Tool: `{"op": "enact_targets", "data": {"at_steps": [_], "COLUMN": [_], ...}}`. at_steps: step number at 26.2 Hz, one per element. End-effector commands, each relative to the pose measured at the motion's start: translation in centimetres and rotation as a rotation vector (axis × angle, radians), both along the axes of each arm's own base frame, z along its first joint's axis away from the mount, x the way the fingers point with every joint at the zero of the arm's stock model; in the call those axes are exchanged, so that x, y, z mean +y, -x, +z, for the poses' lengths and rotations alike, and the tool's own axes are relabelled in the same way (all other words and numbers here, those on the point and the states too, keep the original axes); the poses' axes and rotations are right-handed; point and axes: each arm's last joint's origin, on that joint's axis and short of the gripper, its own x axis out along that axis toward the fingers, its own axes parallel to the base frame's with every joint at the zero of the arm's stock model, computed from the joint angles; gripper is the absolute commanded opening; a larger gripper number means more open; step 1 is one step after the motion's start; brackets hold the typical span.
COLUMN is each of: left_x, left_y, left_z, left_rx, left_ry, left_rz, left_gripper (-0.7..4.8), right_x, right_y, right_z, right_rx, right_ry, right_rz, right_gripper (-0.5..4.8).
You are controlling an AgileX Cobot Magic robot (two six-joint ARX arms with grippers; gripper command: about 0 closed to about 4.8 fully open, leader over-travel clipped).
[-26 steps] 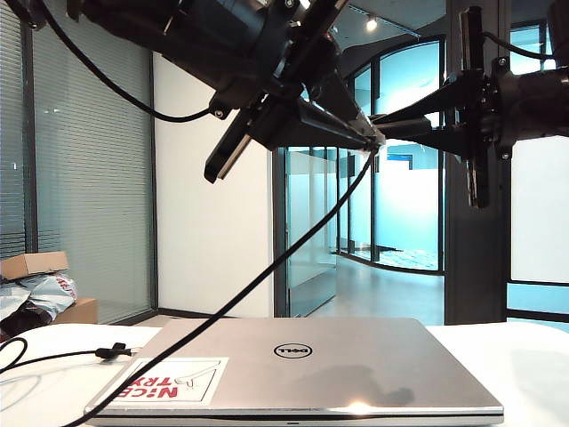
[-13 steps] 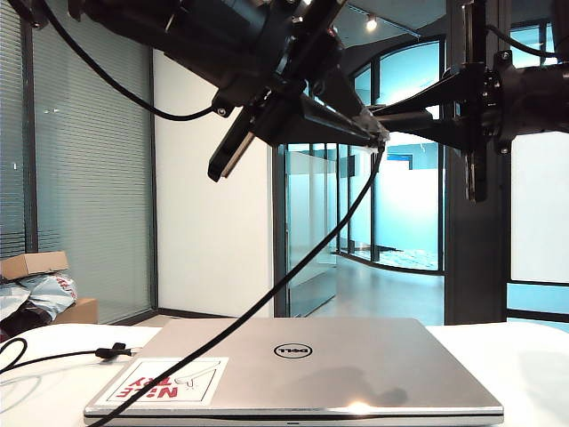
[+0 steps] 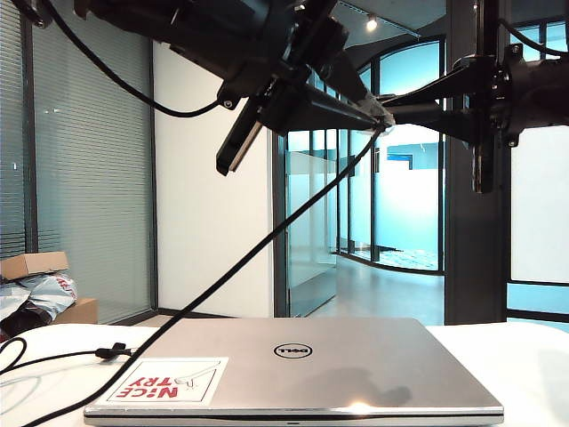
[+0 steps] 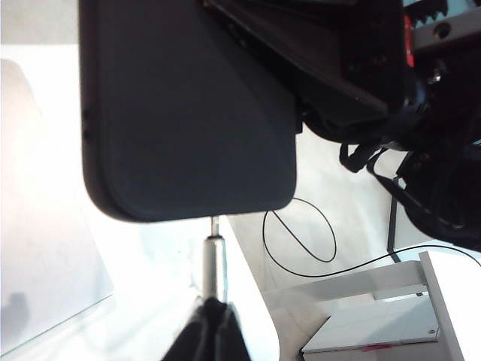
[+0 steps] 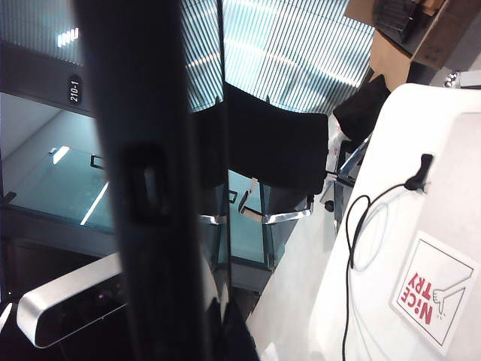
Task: Pick up the charging cable and the phone, plug the charging cable into the charging port on the phone, and finally place them back on the table.
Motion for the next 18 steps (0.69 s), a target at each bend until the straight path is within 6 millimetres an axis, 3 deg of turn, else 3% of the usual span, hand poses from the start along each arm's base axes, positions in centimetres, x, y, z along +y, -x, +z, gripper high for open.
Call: {"op": "enact_targets", "data": {"at_steps": [1,18], "left_x": [-0.1,-0.3], "left_y": [0.0,-0.1], "left_z": [0.6,1.2], "left_rx": [-0.023,0.006], "left_ry": [0.036,0.133], "left_rz": [-0.001,0.022], "left_gripper": [-0.07,-0.07], "right_x": [0.0,0.0], "right_y": [0.0,0.0], "right_z": [0.8,1.9], "right_rx": [-0.05,-0.084], "right_ry": [-0.009,-0.056], "right_rz": [-0.011,-0.033], "right_gripper": [-0.04,-0.04]}}
